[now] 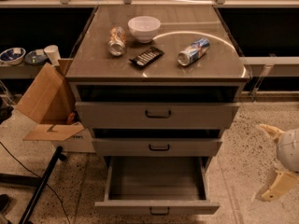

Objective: Close bottom drawer

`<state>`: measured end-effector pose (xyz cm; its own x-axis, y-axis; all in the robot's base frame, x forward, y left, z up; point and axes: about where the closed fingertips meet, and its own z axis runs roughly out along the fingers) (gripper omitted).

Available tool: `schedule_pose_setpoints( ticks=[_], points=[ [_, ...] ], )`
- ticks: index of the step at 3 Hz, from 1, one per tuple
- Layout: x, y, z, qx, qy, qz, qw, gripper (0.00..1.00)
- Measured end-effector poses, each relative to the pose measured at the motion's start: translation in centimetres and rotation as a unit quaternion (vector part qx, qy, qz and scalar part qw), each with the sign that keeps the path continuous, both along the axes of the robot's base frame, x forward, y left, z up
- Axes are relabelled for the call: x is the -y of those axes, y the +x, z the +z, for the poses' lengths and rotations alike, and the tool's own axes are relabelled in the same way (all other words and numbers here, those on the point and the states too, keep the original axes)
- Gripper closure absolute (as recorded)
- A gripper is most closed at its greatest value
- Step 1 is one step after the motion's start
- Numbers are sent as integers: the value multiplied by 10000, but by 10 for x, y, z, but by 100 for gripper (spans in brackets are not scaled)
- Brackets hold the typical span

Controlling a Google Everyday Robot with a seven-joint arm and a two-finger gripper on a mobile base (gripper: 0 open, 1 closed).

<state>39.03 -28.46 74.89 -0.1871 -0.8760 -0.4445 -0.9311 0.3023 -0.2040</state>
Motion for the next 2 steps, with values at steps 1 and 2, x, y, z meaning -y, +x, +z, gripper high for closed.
schedule_pose_setpoints(
  ticks=[1,2],
  points=[
    [28,4,-66,32,454,-84,9989,0],
    [57,3,-144,37,997,-190,9948,0]
  ],
)
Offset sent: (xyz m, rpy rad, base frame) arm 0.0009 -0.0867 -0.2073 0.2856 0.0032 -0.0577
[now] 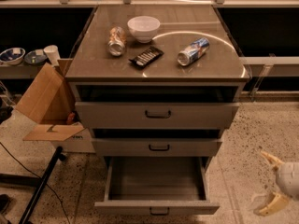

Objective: Close bottom drawer

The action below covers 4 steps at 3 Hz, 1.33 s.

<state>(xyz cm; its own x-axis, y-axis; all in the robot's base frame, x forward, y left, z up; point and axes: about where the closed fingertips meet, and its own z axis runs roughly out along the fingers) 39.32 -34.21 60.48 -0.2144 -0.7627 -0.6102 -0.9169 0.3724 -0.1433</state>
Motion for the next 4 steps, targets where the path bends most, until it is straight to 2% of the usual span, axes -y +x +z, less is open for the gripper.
schedule_pose_setpoints(
  ticks=[1,2,3,4],
  points=[
    [15,1,-52,105,321,-59,9994,0],
    [27,11,-97,368,675,-51,9970,0],
    [33,31,-159,621,1095,-57,9920,0],
    [33,32,-161,611,1069,-57,9924,0]
  ],
)
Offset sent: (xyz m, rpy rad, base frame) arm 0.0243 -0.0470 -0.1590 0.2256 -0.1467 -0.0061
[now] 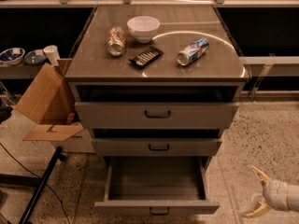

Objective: Close bottom drawer

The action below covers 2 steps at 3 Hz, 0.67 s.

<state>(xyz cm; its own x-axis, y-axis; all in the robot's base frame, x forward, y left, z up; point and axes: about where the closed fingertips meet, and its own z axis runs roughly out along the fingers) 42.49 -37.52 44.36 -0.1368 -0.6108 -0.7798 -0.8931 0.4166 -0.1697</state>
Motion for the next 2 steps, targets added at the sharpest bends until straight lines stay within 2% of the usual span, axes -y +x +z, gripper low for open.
schedule_pose_setpoints(
  ticks=[1,2],
  points=[
    [10,0,-21,-119,53,-9,9999,0],
    [34,-5,-74,-385,307,-128,9987,0]
  ],
)
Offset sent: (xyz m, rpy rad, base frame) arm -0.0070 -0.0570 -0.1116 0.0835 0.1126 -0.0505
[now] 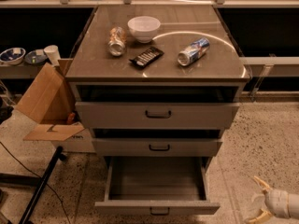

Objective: Close bottom drawer

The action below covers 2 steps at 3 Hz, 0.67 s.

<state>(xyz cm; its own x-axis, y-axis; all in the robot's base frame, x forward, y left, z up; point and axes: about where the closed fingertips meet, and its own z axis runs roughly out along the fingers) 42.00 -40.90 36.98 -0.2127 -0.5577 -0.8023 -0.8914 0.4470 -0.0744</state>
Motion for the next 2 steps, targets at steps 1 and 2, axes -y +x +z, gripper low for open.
schedule_pose_setpoints(
  ticks=[1,2],
  points=[
    [15,-4,-47,-168,322,-142,9992,0],
    [18,-13,-110,-78,792,-437,9959,0]
  ],
)
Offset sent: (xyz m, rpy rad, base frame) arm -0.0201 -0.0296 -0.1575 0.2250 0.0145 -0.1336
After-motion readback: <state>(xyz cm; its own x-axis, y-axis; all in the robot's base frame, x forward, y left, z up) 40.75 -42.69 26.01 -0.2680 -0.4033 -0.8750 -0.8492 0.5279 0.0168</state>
